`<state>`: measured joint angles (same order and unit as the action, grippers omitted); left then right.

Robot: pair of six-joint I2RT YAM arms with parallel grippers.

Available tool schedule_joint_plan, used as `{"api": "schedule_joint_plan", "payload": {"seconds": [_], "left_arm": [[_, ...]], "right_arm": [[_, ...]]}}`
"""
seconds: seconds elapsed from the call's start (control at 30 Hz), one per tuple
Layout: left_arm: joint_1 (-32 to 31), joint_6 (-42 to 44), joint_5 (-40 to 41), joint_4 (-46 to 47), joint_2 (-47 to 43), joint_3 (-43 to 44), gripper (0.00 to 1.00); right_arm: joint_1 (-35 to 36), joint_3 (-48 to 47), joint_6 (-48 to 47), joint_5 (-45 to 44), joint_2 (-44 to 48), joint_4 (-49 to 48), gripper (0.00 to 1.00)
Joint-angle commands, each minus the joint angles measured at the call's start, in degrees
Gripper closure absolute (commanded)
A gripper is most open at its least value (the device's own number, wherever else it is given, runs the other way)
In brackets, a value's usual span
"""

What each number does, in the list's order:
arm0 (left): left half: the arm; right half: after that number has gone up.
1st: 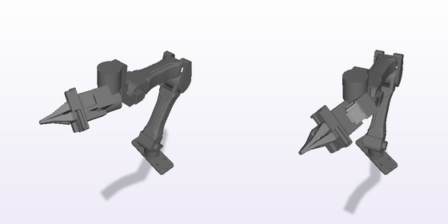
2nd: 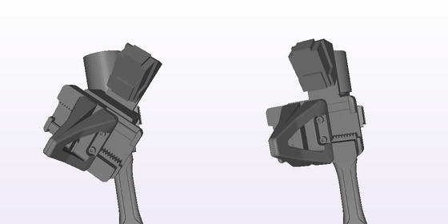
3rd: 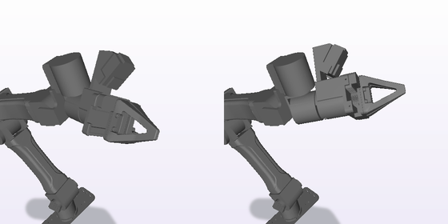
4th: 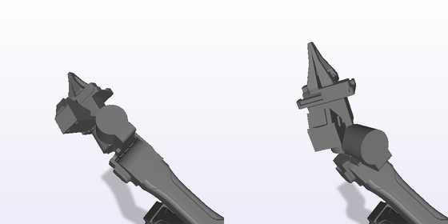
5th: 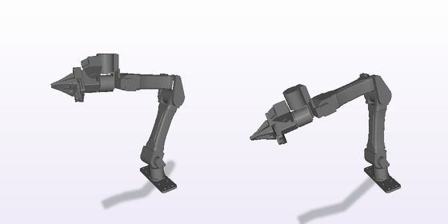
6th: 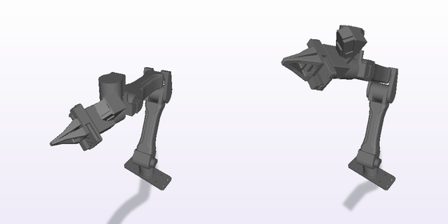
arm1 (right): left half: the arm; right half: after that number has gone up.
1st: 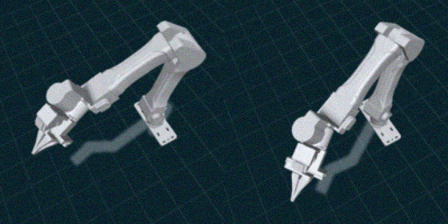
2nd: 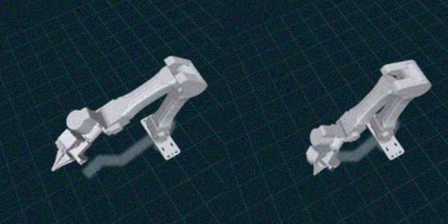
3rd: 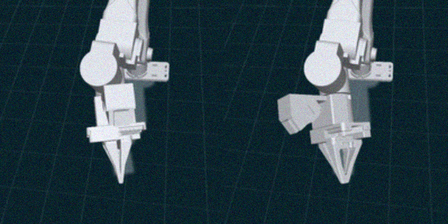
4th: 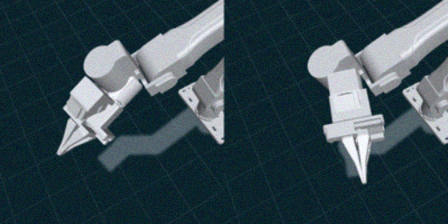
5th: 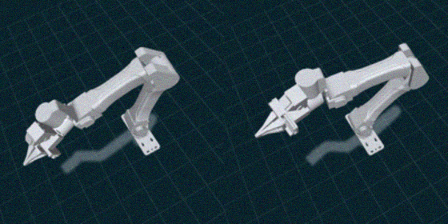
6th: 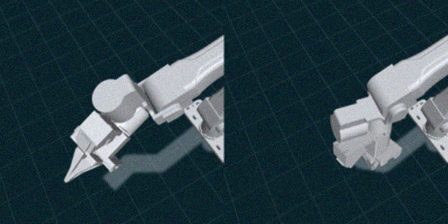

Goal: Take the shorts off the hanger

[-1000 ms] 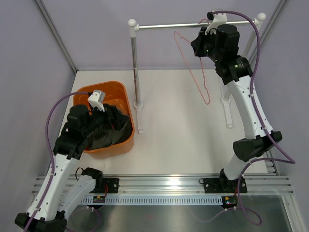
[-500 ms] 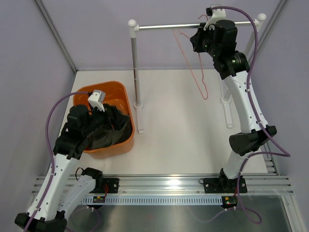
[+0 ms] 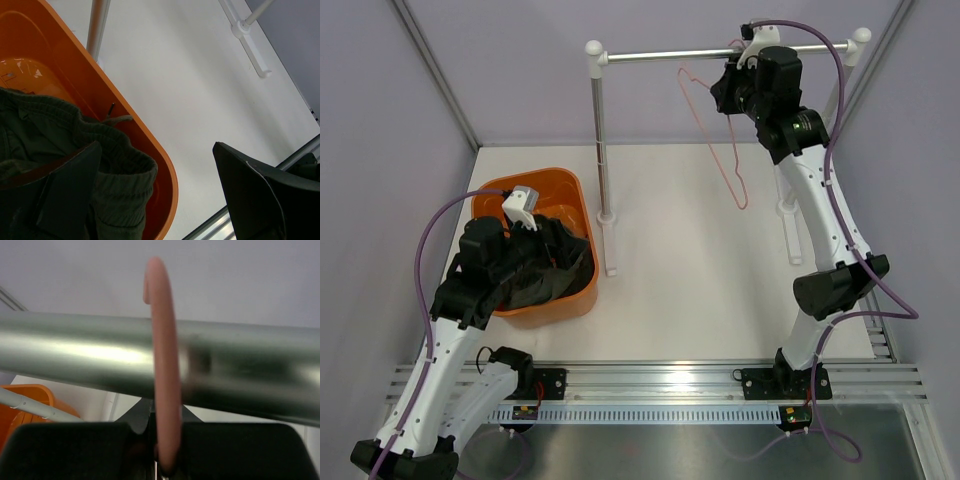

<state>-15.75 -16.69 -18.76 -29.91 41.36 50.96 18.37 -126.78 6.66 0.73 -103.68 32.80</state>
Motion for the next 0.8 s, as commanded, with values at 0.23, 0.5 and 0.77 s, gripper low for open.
{"api": "schedule_joint_plan", "payload": {"seconds": [0.23, 0.5, 0.77], "left_arm": [[-0.2, 0.7, 0.7, 2.2, 0.1, -0.5, 0.01], [-0.2, 0.7, 0.9, 2.3, 0.3, -0.6, 0.01], [-0.2, 0.7, 1.4, 2.3, 0.1, -0.7, 0.01]], "right_arm": [[-0.4, 7.2, 1.0, 0.8, 5.5, -3.1, 0.82], [-0.4, 8.0, 1.7, 0.4, 9.1, -3.4, 0.56], [-0.4, 11.6, 3.5, -2.8, 16.4, -3.6, 0.42]]}}
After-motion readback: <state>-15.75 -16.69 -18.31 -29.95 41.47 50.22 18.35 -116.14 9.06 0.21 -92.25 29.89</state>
